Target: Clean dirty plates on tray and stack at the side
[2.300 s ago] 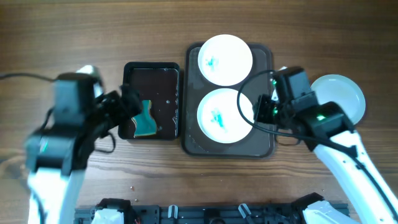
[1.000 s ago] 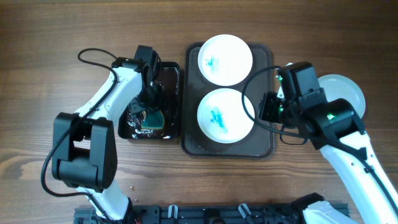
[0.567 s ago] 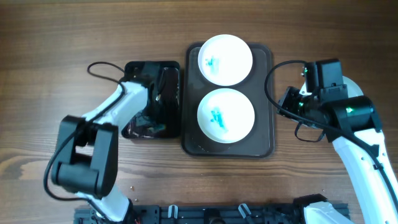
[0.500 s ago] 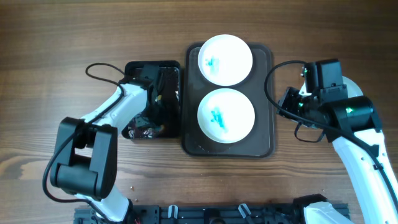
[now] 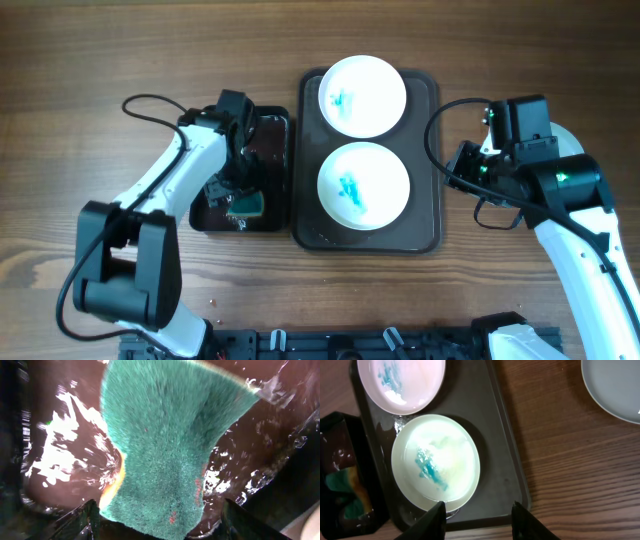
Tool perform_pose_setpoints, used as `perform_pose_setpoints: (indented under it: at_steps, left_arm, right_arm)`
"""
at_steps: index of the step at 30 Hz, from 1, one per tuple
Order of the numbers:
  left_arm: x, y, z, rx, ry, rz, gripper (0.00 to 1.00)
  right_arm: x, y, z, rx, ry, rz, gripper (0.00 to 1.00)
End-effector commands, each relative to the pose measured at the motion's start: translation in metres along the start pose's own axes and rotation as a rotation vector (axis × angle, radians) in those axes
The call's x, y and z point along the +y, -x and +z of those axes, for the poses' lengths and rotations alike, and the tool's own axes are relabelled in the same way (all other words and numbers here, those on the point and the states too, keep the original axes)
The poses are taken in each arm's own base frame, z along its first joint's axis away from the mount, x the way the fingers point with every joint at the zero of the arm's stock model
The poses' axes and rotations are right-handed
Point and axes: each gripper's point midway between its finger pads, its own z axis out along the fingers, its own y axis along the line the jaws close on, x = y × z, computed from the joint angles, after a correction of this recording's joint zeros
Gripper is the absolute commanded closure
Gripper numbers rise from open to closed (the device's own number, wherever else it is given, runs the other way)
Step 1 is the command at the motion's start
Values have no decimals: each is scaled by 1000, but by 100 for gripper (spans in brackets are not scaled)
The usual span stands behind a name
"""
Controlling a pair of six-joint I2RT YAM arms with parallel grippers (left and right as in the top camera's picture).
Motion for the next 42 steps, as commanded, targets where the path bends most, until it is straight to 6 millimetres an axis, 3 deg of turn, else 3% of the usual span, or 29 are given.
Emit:
perform_pose_setpoints:
  at_steps: [1, 5, 11, 13, 15, 16, 22, 27, 30, 34, 40, 42]
  left_arm:
    - [9, 12, -7, -69, 46, 4, 34]
    - [8, 10, 9, -79, 30, 7, 48]
    - [3, 3, 38, -90, -28, 15, 49]
    - [1, 6, 38, -104, -37, 14, 57]
    - [1, 8, 37, -109, -36, 14, 95]
    - [2, 7, 37, -105, -33, 14, 96]
    - [-1, 9, 14, -98, -29, 14, 96]
    - [-8, 18, -27, -149, -61, 15, 96]
    - [-14, 25, -55, -195, -94, 17, 96]
    - [-29, 30, -86, -236, -183, 30, 96]
    - [-71, 16, -94, -170, -384, 89, 96]
    - [-80, 13, -96, -174, -401, 106, 96]
  right_arm:
    - [1, 1, -5, -9, 12, -12, 56]
    - [-4, -4, 6, 22, -16, -8, 54]
    - [-12, -8, 31, 98, -65, 5, 54]
    - [-14, -9, 39, 121, -80, 11, 54]
    - [-14, -9, 47, 140, -90, 8, 55]
    - [-13, -9, 51, 154, -85, -8, 55]
    - [0, -12, 76, 235, -1, -147, 55]
    - [18, -17, 113, 347, 167, -227, 55]
    - [25, -23, 134, 404, 233, -241, 62]
    - [17, -25, 167, 431, 197, -232, 67]
    - [-4, -14, 192, 379, 57, -227, 67]
    - [-3, -16, 194, 377, 58, -237, 67]
